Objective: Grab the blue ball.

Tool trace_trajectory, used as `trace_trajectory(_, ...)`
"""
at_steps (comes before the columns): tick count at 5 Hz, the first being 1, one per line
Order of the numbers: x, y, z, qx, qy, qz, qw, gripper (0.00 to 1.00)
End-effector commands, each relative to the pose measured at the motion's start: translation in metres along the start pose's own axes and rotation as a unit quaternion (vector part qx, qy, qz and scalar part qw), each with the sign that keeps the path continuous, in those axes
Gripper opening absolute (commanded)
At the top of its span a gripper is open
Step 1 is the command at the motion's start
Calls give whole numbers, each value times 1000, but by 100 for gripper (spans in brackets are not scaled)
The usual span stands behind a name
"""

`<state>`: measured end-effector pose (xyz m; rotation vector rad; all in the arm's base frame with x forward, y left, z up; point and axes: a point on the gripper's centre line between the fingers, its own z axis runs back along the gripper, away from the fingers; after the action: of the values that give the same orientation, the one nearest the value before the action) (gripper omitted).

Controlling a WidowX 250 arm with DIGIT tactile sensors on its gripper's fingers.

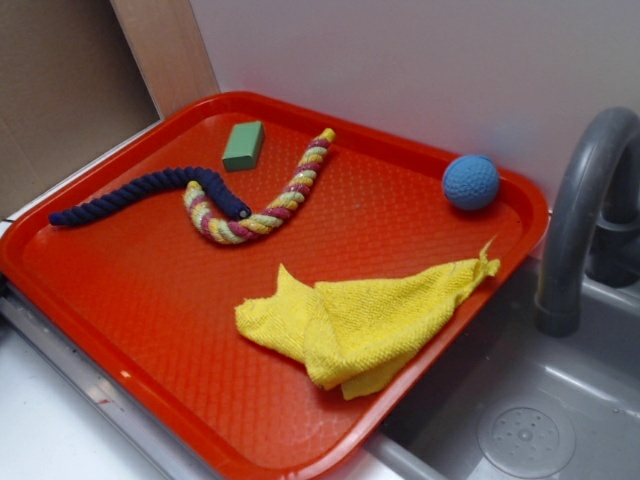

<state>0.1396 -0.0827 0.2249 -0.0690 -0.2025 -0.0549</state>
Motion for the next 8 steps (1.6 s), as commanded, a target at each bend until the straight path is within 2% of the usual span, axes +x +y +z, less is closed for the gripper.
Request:
trace_trajectory(1,54,-80,-18,-85,-118,-33,989,100)
trace_trajectory(2,84,-119,-48,-82,-137,-17,987,100)
trace_trajectory(4,126,-184,-120,-87,-130,-32,987,100)
trace_trajectory(5,142,-209,-153,-108,-129,-39,985,100)
trace_trajectory(6,154,-232,-180,-119,-142,-63,981,100)
trace_trajectory(7,161,-243,-193,-128,-151,-76,977,100)
trace_trajectory(8,165,-248,-203,-160,-154,-85,971,100)
